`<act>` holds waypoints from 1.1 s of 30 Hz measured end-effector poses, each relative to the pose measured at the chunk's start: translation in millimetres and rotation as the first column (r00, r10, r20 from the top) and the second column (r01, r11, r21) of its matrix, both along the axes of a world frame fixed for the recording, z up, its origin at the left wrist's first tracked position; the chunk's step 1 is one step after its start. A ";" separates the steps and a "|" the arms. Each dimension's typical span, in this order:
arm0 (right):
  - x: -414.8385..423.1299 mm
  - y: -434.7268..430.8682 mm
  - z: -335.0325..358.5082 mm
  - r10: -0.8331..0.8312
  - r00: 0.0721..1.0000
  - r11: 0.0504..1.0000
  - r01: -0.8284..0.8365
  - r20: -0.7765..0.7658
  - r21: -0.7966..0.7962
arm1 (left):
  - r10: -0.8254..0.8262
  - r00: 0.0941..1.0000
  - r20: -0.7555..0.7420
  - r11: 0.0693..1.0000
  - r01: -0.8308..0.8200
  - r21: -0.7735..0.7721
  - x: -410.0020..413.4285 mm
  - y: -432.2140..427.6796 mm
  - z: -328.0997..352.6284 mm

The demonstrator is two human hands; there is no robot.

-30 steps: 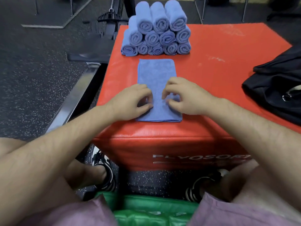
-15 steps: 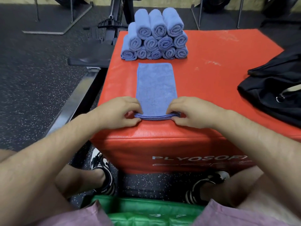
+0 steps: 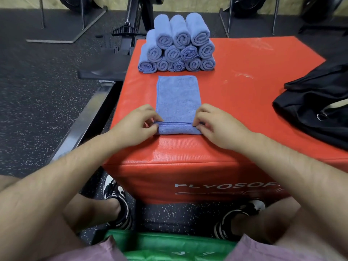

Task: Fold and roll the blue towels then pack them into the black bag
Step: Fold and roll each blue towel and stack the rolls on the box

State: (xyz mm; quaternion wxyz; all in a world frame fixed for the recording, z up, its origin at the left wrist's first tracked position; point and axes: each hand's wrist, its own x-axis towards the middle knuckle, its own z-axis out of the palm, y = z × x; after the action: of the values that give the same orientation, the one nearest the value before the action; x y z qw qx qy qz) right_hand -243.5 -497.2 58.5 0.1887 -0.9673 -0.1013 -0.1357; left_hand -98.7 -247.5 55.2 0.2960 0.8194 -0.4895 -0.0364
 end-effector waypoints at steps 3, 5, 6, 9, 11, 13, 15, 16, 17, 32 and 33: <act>-0.4 -0.3 -4.7 0.024 0.997 0.987 -0.012 0.078 -0.161 | -0.030 0.995 0.092 0.999 0.031 -0.010 -3.6 -4.6 -2.2; -0.6 -0.9 -5.7 0.041 0.996 0.978 -0.023 0.081 -0.208 | -0.115 0.969 0.219 0.993 0.113 0.019 -7.4 -6.2 -1.4; -1.5 -1.0 -5.2 0.052 0.996 0.975 -0.035 0.073 -0.221 | -0.156 0.952 0.264 0.988 0.148 0.048 -7.8 -6.1 -1.9; -6.3 -4.6 -2.2 0.075 0.997 0.976 -0.072 0.009 -0.204 | -0.210 0.930 0.302 0.977 0.189 0.096 -7.9 -2.4 -1.6; -8.7 -8.7 -2.0 0.058 0.997 0.989 -0.064 -0.052 -0.132 | -0.239 0.929 0.281 0.970 0.217 0.105 -8.1 1.7 0.6; -7.5 -11.1 -3.9 0.037 0.997 0.998 -0.041 -0.070 -0.044 | -0.261 0.933 0.248 0.964 0.238 0.120 -5.3 4.2 2.6; -4.3 -11.6 -5.6 0.004 0.998 1.000 -0.002 -0.067 0.020 | -0.239 0.950 0.201 0.968 0.217 0.123 -1.2 3.3 2.5; -2.8 -11.3 -5.4 -0.015 0.998 0.999 0.017 -0.068 0.040 | -0.219 0.958 0.187 0.973 0.199 0.121 0.0 2.1 2.0; -1.5 -11.2 -4.3 -0.033 0.997 0.998 0.037 -0.074 0.059 | -0.199 0.963 0.180 0.976 0.180 0.119 0.7 0.9 1.4; 8.3 -10.7 4.2 -0.013 0.999 0.995 0.018 0.047 -0.100 | -0.056 0.945 0.322 0.998 0.059 -0.001 6.6 -13.5 -3.6; 7.7 -9.8 5.2 0.011 0.998 0.991 -0.003 0.058 -0.137 | -0.088 0.936 0.340 0.996 0.085 0.025 6.5 -14.1 -2.8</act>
State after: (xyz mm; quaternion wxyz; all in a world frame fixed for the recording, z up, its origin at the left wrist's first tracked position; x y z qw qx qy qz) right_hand -235.8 -506.9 63.6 0.1193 -0.9732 -0.1193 -0.1561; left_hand -92.2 -261.6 52.4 0.2011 0.7925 -0.5686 0.0905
